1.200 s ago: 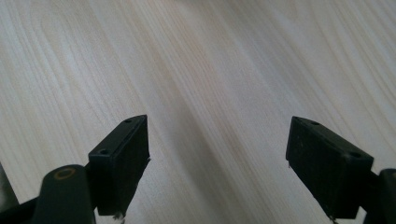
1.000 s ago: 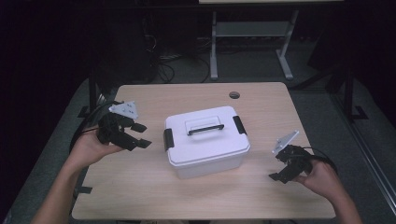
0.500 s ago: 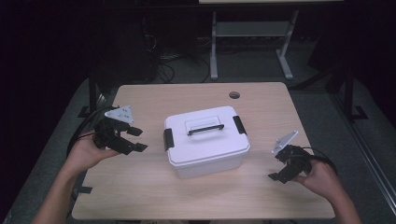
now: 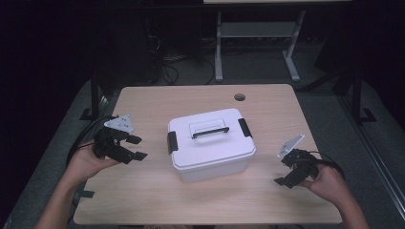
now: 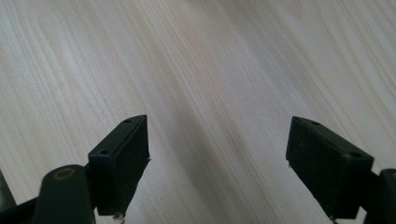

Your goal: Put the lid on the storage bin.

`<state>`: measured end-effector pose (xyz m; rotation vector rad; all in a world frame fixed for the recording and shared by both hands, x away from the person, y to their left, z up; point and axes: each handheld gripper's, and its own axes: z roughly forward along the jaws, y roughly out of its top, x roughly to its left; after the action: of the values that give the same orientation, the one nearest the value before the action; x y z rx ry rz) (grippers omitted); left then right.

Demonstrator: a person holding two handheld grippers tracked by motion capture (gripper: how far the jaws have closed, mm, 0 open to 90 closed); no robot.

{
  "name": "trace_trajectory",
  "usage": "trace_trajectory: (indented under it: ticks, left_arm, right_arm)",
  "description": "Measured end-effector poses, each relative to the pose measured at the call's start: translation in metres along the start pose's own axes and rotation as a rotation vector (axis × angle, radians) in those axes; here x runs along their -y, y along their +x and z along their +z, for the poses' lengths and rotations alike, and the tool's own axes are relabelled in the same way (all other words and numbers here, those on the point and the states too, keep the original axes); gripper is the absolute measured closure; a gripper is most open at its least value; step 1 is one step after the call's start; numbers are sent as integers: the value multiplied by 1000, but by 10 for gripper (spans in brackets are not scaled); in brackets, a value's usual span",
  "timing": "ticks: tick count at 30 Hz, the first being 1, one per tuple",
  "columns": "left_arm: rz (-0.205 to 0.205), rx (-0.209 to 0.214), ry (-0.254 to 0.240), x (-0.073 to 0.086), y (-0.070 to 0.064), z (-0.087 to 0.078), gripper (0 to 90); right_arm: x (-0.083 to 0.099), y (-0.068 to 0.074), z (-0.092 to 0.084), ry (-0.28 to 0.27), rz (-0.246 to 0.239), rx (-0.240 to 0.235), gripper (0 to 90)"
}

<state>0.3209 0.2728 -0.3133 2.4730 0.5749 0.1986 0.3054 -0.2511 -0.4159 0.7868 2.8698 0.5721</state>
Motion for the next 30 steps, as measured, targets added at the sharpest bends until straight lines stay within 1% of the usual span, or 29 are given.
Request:
trace_trajectory:
  ticks: [8, 11, 12, 24, 30]
  left_arm:
    - [-19, -8, -1, 8, 0, 4, 365]
    - [-21, -8, 0, 11, 1, 6, 364]
    - [-15, -11, 3, 12, 1, 6, 365]
    - [-34, -19, -1, 23, 1, 11, 359]
    - [-33, -27, 1, 26, 0, 11, 356]
  right_arm:
    - [0, 0, 0, -1, 1, 1, 208]
    - [0, 0, 0, -1, 0, 3, 208]
    - [1, 0, 0, 0, 0, 2, 208]
    - [1, 1, 1, 2, 0, 3, 208]
    - [1, 1, 1, 1, 1, 1, 209]
